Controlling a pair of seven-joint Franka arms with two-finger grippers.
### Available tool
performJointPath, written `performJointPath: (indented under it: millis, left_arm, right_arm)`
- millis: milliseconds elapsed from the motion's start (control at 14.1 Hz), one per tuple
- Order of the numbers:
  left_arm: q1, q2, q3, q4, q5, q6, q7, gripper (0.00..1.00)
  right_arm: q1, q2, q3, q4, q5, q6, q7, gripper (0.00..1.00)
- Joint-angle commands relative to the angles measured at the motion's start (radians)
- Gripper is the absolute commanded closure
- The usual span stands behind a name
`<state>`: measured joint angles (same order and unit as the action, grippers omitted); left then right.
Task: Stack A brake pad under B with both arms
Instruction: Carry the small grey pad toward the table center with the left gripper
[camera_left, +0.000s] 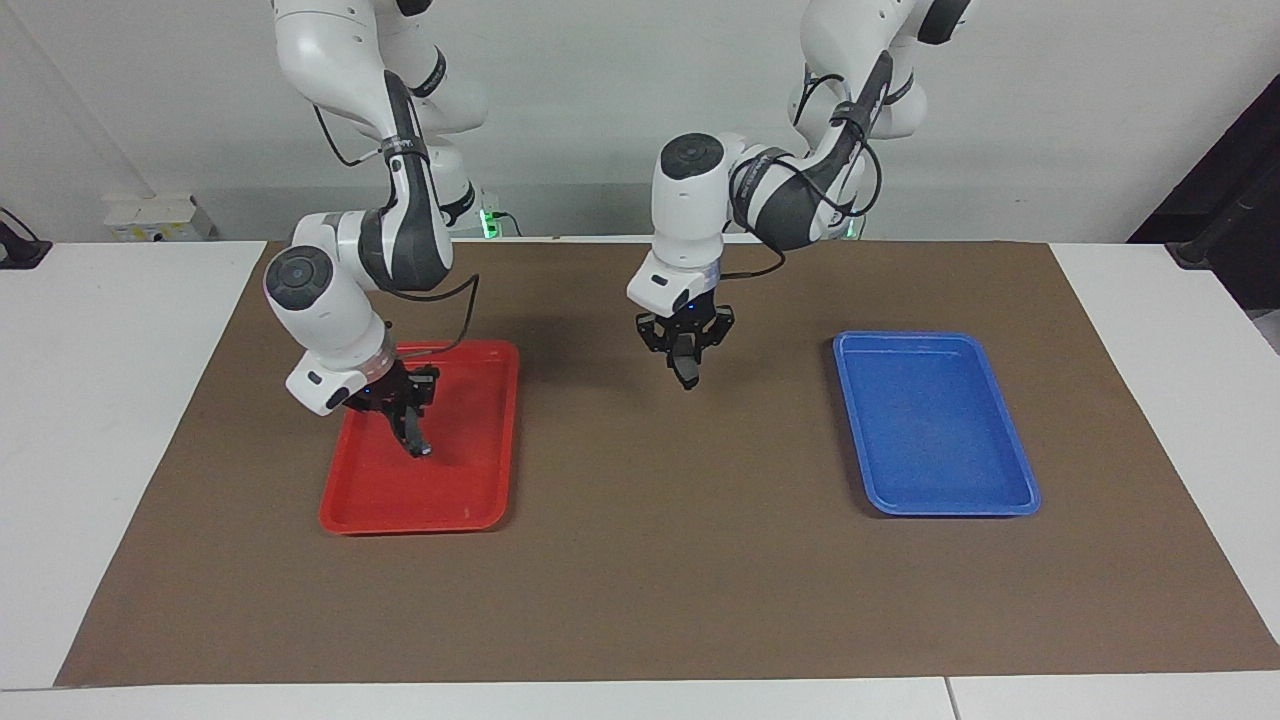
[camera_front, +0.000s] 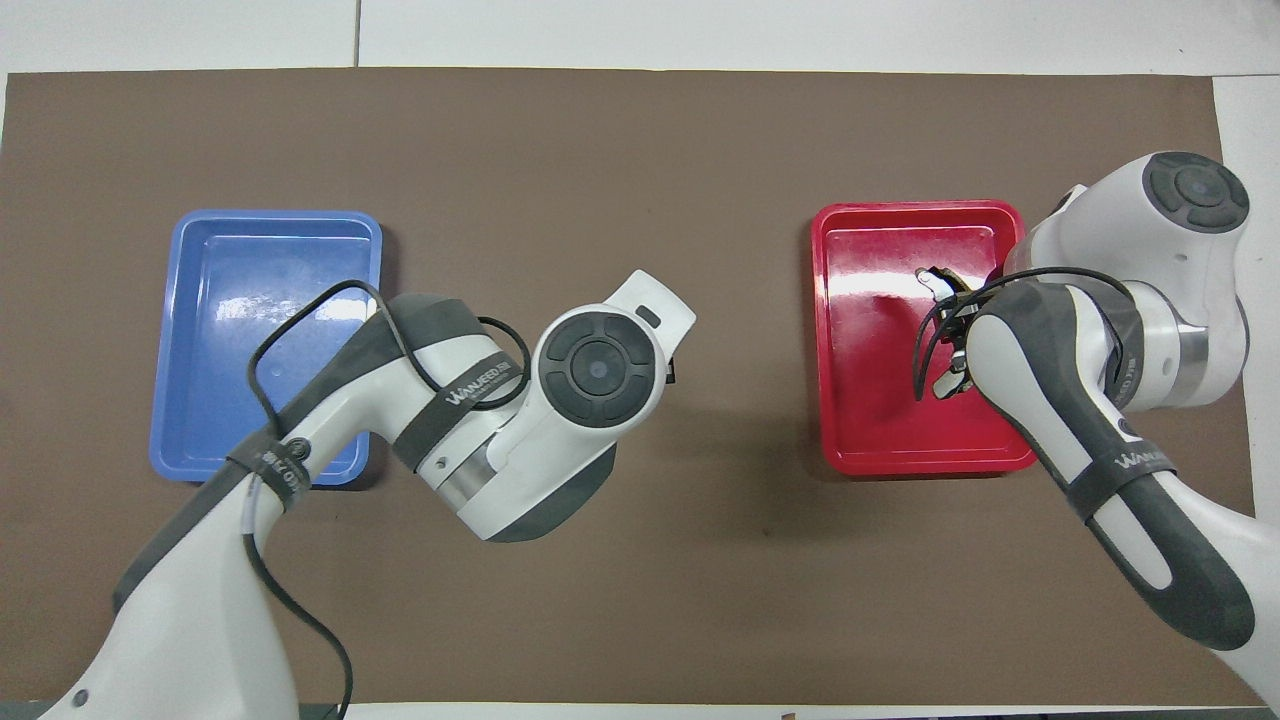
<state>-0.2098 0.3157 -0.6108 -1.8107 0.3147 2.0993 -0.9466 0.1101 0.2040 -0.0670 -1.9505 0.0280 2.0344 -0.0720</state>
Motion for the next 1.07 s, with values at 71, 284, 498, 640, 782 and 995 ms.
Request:
performJointPath:
  millis: [71,284,498,640,782,995]
  left_arm:
    - [-0.081,0.209,0.008,0.169,0.101,-0.005,-0.104,0.99]
    - [-0.129,0.275,0.045,0.211,0.102,0.008,-0.122,0.99]
    - [-0.145,0.330,0.057,0.235,0.104,0.013,-0.127,0.99]
    - [-0.146,0.344,0.059,0.241,0.104,0.013,-0.130,0.99]
    - [-0.148,0.344,0.059,0.238,0.106,0.013,-0.129,0.99]
    - [-0.148,0.344,0.062,0.241,0.106,0.010,-0.130,0.90]
  right_arm:
    - [-0.035,-0.009,0.001,0.091,0.000,-0.124,-0.063,1.00]
    - [-0.067,-0.005,0.001,0.110,0.000,-0.152,-0.093,1.00]
    - [-0.067,-0.005,0.001,0.108,0.000,-0.155,-0.097,1.00]
    - [-0.064,-0.005,0.001,0.108,0.000,-0.155,-0.095,1.00]
    - [-0.063,-0.005,0.001,0.110,0.000,-0.157,-0.094,1.00]
    - [-0.061,-0.003,0.001,0.111,0.000,-0.157,-0.095,1.00]
